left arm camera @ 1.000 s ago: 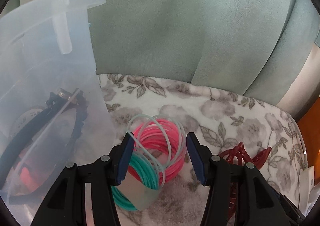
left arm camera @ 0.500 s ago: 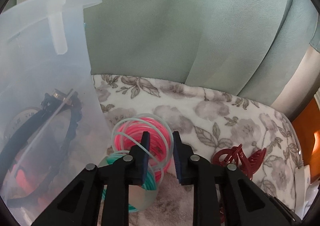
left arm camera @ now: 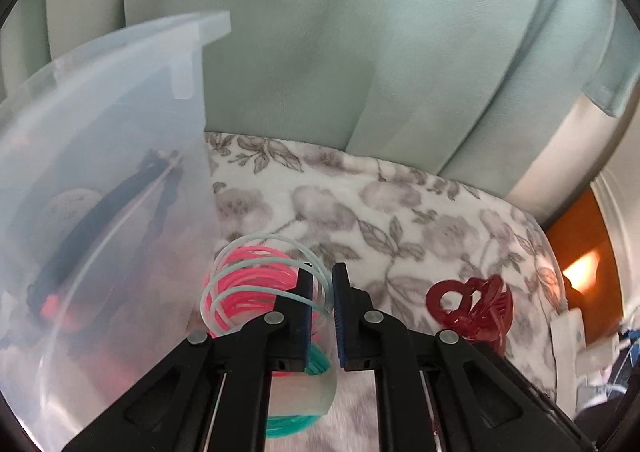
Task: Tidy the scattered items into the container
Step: 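Lift the hair ties and red claw clip and carry both over the clear box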
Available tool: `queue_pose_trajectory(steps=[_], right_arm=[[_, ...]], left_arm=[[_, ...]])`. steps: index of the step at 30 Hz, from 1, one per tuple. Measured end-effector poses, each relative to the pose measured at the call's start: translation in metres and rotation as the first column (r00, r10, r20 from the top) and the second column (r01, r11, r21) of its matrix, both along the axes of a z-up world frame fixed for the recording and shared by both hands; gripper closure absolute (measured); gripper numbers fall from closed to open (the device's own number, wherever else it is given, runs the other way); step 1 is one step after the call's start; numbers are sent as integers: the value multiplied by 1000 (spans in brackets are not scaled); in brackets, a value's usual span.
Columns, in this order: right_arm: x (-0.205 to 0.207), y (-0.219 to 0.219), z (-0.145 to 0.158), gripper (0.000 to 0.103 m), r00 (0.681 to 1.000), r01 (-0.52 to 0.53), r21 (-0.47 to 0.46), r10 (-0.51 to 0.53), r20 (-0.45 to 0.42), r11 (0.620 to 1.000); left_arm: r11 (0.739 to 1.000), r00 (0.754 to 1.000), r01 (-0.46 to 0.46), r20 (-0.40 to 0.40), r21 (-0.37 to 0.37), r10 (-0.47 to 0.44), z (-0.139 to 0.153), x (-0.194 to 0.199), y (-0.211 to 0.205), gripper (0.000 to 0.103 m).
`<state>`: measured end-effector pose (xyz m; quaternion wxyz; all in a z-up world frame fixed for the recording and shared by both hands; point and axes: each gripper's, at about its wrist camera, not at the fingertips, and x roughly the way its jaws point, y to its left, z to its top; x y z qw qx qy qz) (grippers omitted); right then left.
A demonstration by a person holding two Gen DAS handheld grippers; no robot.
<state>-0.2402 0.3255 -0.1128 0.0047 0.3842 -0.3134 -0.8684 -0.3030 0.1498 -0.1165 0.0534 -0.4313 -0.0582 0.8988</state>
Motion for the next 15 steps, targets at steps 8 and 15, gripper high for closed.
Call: queue_pose_trajectory(steps=[8,15], right_arm=[[45,4,27,83,998,55,-14,-56,-24,998],[92,0,51,83,995,86,-12,-87,-57,996]], left_arm=[[996,997,73,11,45,-74,21,40,6,95],[991,993,121,-1,57,-121,43,82,2,95]])
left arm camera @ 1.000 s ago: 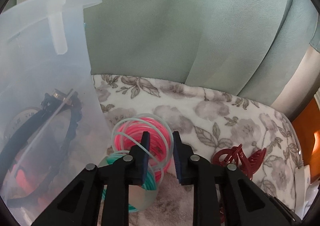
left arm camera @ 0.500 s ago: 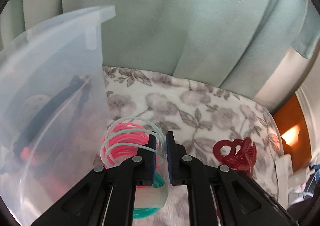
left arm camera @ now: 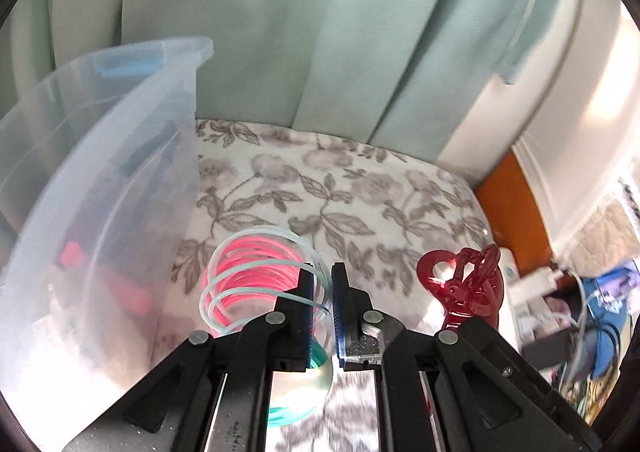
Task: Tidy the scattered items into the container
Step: 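Lift the hair ties and red claw clip and carry both over the clear box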
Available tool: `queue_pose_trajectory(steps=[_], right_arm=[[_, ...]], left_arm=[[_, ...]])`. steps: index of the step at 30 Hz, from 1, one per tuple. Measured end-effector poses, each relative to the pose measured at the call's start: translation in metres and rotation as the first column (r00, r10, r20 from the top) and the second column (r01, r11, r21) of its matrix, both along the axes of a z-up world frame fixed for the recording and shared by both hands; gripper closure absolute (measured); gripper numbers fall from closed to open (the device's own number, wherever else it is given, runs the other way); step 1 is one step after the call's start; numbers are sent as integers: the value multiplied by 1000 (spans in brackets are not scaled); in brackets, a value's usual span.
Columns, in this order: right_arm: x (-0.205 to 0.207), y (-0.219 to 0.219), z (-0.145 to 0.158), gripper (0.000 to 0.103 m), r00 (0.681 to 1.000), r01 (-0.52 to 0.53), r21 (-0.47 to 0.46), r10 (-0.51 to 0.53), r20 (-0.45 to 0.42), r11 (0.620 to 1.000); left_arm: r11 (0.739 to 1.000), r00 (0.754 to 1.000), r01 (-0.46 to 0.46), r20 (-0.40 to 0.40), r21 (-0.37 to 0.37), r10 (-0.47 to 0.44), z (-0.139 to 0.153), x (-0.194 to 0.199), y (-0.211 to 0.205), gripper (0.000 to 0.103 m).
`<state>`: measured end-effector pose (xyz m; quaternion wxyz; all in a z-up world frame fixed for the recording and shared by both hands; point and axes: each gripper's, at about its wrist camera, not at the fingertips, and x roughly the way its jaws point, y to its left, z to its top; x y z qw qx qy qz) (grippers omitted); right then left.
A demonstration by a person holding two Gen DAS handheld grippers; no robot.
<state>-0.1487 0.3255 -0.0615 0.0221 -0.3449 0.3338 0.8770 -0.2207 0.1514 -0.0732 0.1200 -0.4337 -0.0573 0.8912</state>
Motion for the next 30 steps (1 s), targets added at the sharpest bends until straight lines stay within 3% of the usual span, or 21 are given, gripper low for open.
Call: queue_pose_trajectory(steps=[12,30], right_arm=[[60,-26,44,83,996,11,-34,-15,-92,999],[107,-60,111,83,970,2,16,2,-244,1000]], left_arm=[[999,996,7,-88,54,-2,61,63,-37,95],[987,969,-32,-238,156,69,140,124,-97,95]])
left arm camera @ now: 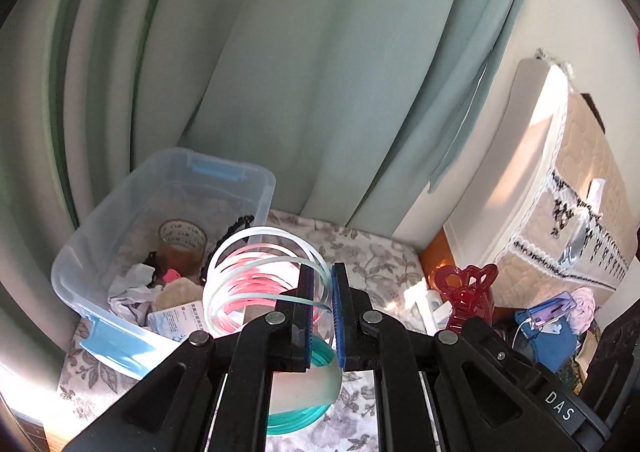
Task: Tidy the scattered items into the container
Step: 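Lift the hair ties and red claw clip and carry both over the clear box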
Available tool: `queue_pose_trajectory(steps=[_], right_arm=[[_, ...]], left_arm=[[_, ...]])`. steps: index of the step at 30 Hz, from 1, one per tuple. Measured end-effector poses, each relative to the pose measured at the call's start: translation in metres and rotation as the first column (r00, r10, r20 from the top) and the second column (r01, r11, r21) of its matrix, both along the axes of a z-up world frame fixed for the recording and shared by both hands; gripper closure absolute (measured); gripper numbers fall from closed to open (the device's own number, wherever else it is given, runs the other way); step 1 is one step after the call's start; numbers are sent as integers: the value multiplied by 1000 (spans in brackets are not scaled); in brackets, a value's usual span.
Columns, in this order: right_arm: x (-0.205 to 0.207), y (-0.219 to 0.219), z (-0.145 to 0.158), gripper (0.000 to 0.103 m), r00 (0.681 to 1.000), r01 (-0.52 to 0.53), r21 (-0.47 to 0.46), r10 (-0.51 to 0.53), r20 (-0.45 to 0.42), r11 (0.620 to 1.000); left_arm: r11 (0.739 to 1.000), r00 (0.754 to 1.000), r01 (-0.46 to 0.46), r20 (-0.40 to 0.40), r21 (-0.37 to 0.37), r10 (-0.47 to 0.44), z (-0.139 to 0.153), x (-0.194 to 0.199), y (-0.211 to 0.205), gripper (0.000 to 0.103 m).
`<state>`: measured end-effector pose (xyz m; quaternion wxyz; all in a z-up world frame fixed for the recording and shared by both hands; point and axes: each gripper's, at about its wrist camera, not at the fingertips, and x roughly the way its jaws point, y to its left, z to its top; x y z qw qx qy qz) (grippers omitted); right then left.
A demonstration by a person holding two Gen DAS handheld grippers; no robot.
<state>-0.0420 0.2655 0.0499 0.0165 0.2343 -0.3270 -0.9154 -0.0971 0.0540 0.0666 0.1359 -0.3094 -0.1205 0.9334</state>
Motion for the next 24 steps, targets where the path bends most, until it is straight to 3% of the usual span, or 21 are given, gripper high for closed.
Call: queue_pose_trajectory(steps=[10,24], right_arm=[[12,-13,25,83,998,-11,21,12,-69,1000],[15,-31,40,83,994,-20,71,27,-103,997]], left_arm=[[998,998,-49,-47,41,51,22,14,-28,95],[991,993,-96,-61,88,101,29,20,-56,95]])
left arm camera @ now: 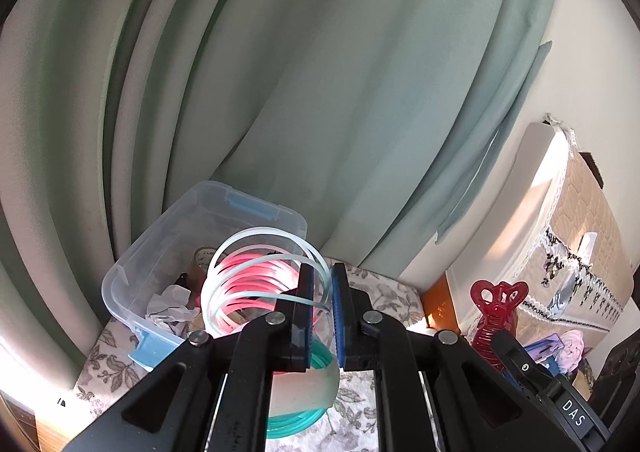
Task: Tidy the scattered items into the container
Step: 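Lift the hair ties and red claw clip and carry both over the clear box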
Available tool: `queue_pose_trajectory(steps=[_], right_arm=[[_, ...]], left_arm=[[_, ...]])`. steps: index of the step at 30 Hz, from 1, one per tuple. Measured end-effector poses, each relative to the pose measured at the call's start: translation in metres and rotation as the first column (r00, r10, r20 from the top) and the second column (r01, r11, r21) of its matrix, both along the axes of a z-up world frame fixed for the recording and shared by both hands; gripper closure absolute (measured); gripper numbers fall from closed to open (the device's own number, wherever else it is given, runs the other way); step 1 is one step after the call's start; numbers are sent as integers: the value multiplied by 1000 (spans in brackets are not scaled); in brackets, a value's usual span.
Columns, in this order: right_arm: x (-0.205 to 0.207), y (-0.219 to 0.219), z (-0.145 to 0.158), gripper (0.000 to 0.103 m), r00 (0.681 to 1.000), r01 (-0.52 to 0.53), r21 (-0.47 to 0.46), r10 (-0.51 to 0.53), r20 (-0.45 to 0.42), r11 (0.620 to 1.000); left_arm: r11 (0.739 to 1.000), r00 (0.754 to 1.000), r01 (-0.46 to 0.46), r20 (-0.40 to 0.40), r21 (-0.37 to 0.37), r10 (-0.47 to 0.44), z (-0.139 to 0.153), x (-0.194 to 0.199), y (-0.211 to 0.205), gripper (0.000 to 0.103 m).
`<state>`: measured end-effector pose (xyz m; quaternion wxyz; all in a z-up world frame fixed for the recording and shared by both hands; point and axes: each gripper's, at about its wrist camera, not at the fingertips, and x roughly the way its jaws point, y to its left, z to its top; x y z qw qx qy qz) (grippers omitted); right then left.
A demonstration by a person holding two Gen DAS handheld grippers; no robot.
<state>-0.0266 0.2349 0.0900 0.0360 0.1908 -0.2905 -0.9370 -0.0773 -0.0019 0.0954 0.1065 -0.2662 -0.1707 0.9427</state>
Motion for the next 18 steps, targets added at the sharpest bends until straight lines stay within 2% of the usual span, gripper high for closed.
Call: queue_pose_trajectory(steps=[18], right_arm=[[-14,-26,-2,83,998,-57,55,55,37,997]], left_arm=[[997,998,-60,35,50,58,-16,-11,-36,95]])
